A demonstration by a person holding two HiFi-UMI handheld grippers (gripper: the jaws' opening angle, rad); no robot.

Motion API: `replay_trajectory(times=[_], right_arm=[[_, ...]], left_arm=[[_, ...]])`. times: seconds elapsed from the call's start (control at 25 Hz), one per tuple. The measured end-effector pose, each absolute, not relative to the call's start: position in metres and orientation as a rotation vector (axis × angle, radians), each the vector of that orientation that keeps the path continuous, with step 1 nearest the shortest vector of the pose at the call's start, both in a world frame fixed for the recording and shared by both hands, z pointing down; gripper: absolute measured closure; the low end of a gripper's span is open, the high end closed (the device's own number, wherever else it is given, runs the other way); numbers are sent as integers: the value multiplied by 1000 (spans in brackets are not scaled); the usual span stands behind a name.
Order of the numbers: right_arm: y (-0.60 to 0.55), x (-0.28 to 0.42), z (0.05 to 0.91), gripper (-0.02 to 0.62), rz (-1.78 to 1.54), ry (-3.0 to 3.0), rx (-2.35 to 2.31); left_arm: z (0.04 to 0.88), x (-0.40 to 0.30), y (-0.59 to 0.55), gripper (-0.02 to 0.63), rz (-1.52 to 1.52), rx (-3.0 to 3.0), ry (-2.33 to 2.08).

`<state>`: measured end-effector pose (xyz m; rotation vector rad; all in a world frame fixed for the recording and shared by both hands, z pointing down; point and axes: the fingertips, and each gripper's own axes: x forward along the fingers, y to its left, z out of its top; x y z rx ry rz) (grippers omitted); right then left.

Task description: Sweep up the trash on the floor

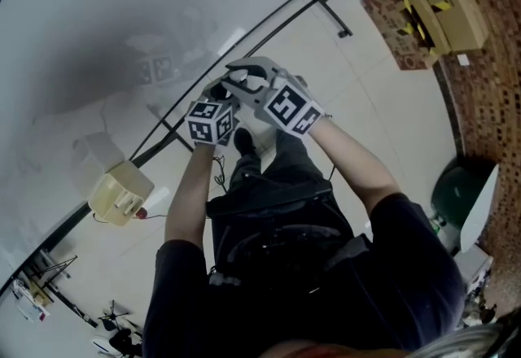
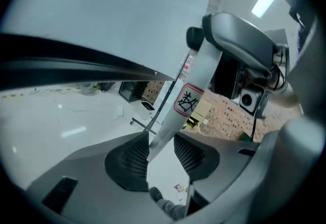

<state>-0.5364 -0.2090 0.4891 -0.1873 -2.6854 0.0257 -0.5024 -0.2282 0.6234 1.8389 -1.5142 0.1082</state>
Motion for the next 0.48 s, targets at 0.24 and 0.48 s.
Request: replay_trajectory(times=[0.24,0.48], right_arm=[[-212,-546,493,476,113,-2686,-165],[-191,-560,495,470,92,-2681,-299]], left_arm=[[626,-511,-192,448,16,1728,-1528],[645,-507,-191,457,54,1654,-1558]])
